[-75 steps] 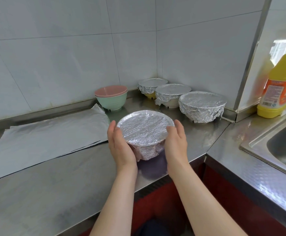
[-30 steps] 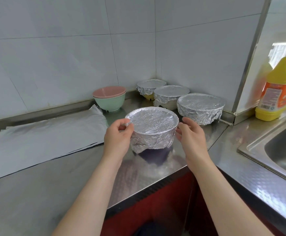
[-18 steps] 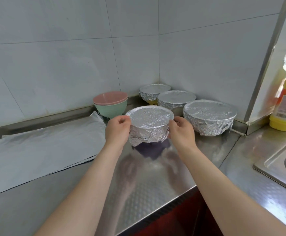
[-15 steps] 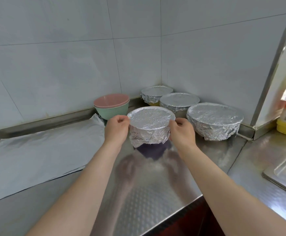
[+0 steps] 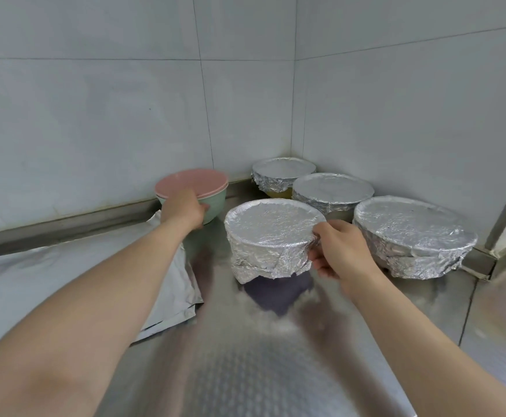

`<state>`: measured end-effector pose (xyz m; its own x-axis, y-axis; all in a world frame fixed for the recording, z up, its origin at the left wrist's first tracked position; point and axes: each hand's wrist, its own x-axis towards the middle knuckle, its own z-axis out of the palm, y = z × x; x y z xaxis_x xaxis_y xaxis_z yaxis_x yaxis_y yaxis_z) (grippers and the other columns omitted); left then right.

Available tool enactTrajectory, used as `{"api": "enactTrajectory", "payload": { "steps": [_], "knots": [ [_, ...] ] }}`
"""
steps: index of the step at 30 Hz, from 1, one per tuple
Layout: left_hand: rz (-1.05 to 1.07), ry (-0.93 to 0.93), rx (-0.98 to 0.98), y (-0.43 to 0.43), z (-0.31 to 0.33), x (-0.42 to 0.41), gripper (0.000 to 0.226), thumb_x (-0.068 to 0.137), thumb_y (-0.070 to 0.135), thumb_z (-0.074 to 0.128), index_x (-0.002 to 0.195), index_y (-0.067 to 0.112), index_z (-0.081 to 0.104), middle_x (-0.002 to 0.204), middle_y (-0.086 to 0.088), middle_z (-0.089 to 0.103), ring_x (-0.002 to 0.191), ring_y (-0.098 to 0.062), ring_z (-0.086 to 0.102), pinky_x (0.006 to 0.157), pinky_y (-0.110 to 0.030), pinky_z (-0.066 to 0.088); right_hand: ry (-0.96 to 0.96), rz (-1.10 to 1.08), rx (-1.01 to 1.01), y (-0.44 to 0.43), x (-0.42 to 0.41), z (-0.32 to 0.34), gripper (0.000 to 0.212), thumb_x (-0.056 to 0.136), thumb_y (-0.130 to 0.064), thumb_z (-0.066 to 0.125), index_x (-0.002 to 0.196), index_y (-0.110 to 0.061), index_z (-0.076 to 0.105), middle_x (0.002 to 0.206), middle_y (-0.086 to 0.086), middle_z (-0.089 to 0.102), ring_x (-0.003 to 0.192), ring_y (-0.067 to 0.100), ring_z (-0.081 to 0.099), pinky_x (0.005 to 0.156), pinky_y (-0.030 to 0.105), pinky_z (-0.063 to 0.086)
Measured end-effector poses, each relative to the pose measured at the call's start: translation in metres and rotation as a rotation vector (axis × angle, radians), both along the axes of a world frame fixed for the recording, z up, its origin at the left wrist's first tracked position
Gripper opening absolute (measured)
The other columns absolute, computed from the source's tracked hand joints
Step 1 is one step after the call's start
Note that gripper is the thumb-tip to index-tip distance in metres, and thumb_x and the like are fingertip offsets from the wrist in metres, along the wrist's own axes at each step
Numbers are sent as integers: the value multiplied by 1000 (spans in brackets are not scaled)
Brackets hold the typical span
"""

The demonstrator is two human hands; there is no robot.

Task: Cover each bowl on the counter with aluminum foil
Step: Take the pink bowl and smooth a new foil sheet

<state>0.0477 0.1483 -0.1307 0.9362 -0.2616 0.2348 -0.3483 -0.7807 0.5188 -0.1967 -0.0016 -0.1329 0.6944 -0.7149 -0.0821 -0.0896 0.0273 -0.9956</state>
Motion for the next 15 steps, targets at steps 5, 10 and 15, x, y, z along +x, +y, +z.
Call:
{"api": "enactTrajectory", "payload": {
  "steps": [5,10,15],
  "knots": [
    [-78,-17,-331,15,14,8,36,89,27,64,123,16,60,70,-6,71,63,-24,71,79,-43,58,-36,-14,2,5,28,-7,11,87,-12,44,90,-7,54,59,12,57,41,21,49,44,25,40],
    [-186,-178,-518,32,68,-23,21,90,23,63,109,15,64,65,-2,69,58,-18,70,75,-41,59,-47,71,64,17,74,-2,19,94,-14,43,110,-4,46,69,14,65,51,23,62,48,30,54],
    [-301,-216,-520,42,97,-69,7,89,16,66,89,10,64,68,-7,71,61,-18,70,63,-31,58,-109,207,282,28,118,8,20,101,-18,42,120,-19,35,96,17,68,74,31,67,64,38,58]
  ]
}}
